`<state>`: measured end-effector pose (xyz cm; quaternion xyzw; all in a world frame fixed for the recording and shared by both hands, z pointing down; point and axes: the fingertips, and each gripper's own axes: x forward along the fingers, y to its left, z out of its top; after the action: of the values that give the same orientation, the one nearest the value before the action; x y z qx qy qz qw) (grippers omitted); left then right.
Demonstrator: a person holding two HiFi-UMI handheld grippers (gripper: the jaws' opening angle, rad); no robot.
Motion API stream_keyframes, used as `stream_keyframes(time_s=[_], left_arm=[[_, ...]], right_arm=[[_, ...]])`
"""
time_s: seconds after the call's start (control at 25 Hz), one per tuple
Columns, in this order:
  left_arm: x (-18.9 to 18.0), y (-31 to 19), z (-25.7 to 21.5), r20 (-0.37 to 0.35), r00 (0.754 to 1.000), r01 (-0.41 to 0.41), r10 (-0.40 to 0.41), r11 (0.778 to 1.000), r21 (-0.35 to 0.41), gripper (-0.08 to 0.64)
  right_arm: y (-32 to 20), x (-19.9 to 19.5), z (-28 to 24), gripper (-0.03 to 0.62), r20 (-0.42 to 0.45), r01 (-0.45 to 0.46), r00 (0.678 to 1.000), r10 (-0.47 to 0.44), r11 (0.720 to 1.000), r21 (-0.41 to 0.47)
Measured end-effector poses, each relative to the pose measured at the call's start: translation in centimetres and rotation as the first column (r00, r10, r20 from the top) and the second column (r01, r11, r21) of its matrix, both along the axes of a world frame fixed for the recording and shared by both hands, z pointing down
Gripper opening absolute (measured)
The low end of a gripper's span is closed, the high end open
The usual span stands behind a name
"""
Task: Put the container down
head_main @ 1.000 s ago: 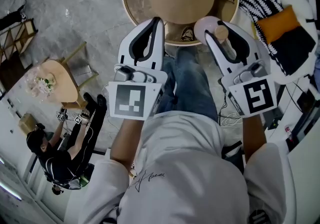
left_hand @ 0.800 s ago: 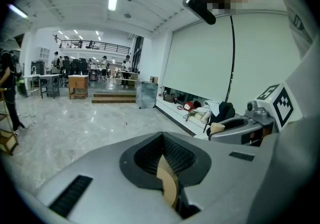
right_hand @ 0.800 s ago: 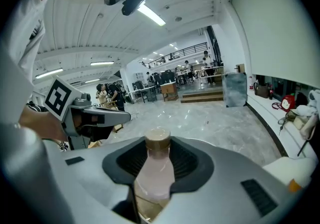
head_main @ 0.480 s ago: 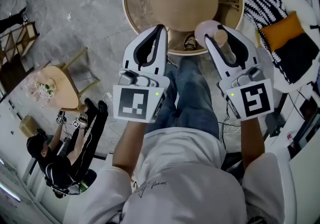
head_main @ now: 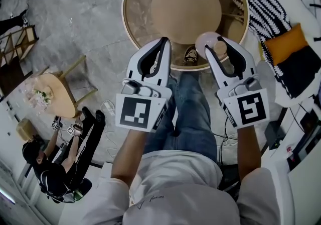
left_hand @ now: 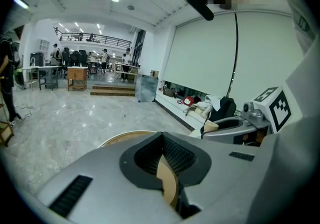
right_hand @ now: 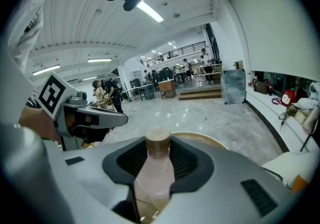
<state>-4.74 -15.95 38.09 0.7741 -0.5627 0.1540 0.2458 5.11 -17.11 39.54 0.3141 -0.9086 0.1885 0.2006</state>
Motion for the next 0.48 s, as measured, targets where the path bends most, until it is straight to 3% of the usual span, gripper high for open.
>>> stream_keyframes(time_s=[0.48], left_arm=[[-0.5, -0.5, 5.1, -0.006, 1.0, 0.006, -0.007, 0.999, -0.032, 0.018]], right_arm=[[-1.1, -0.7, 4.2, 0.146, 0.009, -0.024, 1.0, 0.024, 1.0, 0.0]])
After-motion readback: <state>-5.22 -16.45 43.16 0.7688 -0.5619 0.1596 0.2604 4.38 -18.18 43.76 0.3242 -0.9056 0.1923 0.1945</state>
